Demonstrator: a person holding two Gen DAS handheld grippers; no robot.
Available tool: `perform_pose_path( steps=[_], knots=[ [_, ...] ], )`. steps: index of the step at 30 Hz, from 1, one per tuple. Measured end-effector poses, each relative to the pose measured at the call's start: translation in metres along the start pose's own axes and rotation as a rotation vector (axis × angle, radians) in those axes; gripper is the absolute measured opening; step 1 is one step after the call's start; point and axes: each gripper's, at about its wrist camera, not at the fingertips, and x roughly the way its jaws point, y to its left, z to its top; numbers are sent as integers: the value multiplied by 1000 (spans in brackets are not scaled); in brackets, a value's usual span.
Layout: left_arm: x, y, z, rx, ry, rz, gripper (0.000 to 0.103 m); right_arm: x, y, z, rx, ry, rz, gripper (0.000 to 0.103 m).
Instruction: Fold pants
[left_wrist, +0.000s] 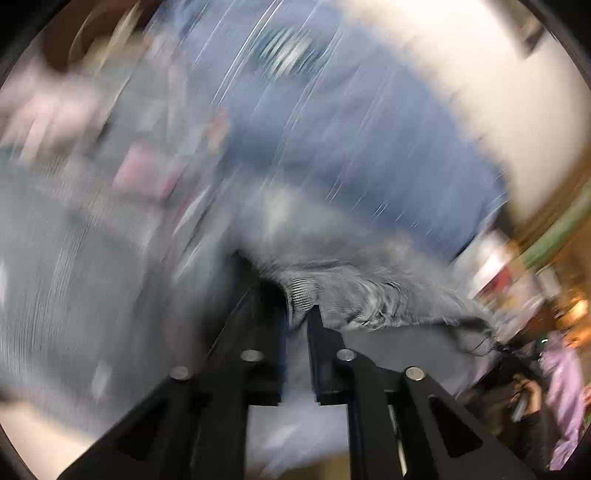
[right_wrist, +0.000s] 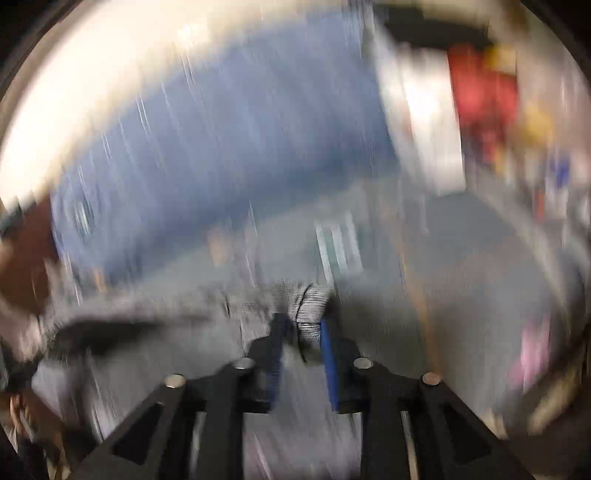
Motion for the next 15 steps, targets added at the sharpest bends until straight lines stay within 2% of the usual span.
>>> perform_pose_path(
  steps=[1,2,3,4,5,6,7,9,11,13,15],
  knots=[
    [7,21,-11,-70,52,71,14,14,-11,-19,22,92,-23,41],
    [7,35,-15,-129,58,105,14,18,-19,-31,38,124,-49,42],
    [2,45,-17,-171,44,121,21,11,-29,-41,63,92,-62,44],
    [-4,49,-14,-192,22,132,32,3,-33,-42,87,61,-61,47],
    [-12,45,-10,-190,-11,149,38,-6,-37,-41,113,27,-59,56],
    [-19,34,-3,-160,-55,162,49,-17,-39,-38,138,-17,-57,67],
    [-24,19,4,-118,-90,158,59,-29,-37,-29,157,-74,-54,70],
    [-23,-14,13,-39,-121,110,67,-36,-29,-15,168,-112,-20,74],
    [-7,-46,17,30,-111,61,69,-33,-15,2,158,-122,20,75],
    [14,-68,15,76,-86,46,69,-17,2,23,126,-104,30,75],
    [49,-79,10,107,-41,87,69,1,13,44,106,-88,33,75]
  ],
)
